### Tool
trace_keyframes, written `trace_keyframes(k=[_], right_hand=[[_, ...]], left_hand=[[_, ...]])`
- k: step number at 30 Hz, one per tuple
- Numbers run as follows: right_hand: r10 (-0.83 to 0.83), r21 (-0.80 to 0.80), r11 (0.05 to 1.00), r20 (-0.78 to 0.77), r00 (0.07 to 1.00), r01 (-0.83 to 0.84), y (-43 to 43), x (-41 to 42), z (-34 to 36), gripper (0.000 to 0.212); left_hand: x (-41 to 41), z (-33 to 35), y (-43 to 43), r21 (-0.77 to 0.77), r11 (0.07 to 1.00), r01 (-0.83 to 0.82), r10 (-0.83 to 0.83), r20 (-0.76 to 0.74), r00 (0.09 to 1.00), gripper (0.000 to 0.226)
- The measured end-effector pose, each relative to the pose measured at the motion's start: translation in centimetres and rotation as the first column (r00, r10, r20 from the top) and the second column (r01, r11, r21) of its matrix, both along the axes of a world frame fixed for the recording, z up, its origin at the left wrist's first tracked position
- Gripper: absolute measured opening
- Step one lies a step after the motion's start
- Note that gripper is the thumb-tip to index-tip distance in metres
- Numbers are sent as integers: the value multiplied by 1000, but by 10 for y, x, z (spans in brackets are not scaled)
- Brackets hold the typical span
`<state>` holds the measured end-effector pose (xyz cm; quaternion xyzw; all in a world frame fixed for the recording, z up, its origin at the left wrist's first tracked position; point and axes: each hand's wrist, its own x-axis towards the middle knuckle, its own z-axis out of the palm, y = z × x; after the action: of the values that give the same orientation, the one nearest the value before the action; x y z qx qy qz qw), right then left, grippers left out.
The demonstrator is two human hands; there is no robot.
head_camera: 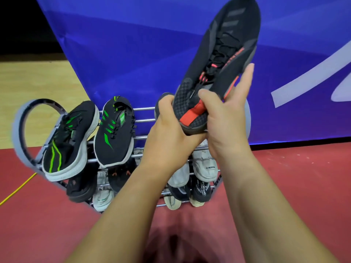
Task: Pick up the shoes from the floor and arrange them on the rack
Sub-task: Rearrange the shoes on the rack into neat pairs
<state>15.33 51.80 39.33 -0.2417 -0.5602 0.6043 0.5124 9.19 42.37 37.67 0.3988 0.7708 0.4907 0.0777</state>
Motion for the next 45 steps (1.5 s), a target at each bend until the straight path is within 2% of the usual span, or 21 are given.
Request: trace_keyframes(k=[3,5,8,11,15,17,19,23,26,28,30,34,37,39,41,45], right_hand=[[53,-22,998,144,988,-51,7,-3,-10,99],[45,-37,999,195,980,-38,16,0,-15,89],[-17,-17,1000,234,972,21,35,10,-29,72],[-4,4,1000,361,932,3,47,16,-50,60],[4,-139,989,380,925,53,55,20,-70,46],[13,-148,987,423,906,55,59,20,-74,42],[-4,-114,991,492,871,69,62,21,-77,49],[-26,-100,990,557,830,99,65,22,-82,18],[-34,-58,995,596,802,85,66,20,-81,26],[-55,19,998,653,756,56,65,24,-76,18],[-18,53,998,699,715,-27,62,28,-72,6],[197,-25,965,728,656,-262,65,46,-63,36],[261,-66,932,806,531,-357,71,59,-66,61],[243,-65,925,858,452,-375,70,63,-66,75],[227,-48,923,869,439,-382,69,66,-66,82],[226,-27,921,850,476,-389,66,66,-63,77]], left_hand=[[-1,-3,7,24,999,-34,33,30,999,72],[-4,-10,10,-18,999,34,-33,23,999,73],[-13,-21,13,-172,973,153,-166,-64,984,75],[-20,-31,14,-364,925,107,-188,-195,963,91],[-24,-44,13,-499,864,67,-151,-131,980,106],[-28,-50,13,-543,836,75,-135,-71,988,107],[-30,-55,12,-534,842,76,-108,-28,994,106],[-33,-60,13,-459,887,55,-53,19,998,103],[-40,-67,16,-416,907,62,-50,41,998,117],[-42,-70,16,-380,923,62,-28,93,995,123],[-47,-72,13,-348,936,60,-2,167,986,118],[-46,-66,9,-320,945,71,1,218,976,98],[-44,-63,8,-315,945,92,-10,253,967,98],[-44,-62,8,-303,947,102,-17,271,962,101],[-43,-61,8,-305,946,111,-24,275,961,102],[-45,-62,7,-294,947,134,-41,301,953,102]])
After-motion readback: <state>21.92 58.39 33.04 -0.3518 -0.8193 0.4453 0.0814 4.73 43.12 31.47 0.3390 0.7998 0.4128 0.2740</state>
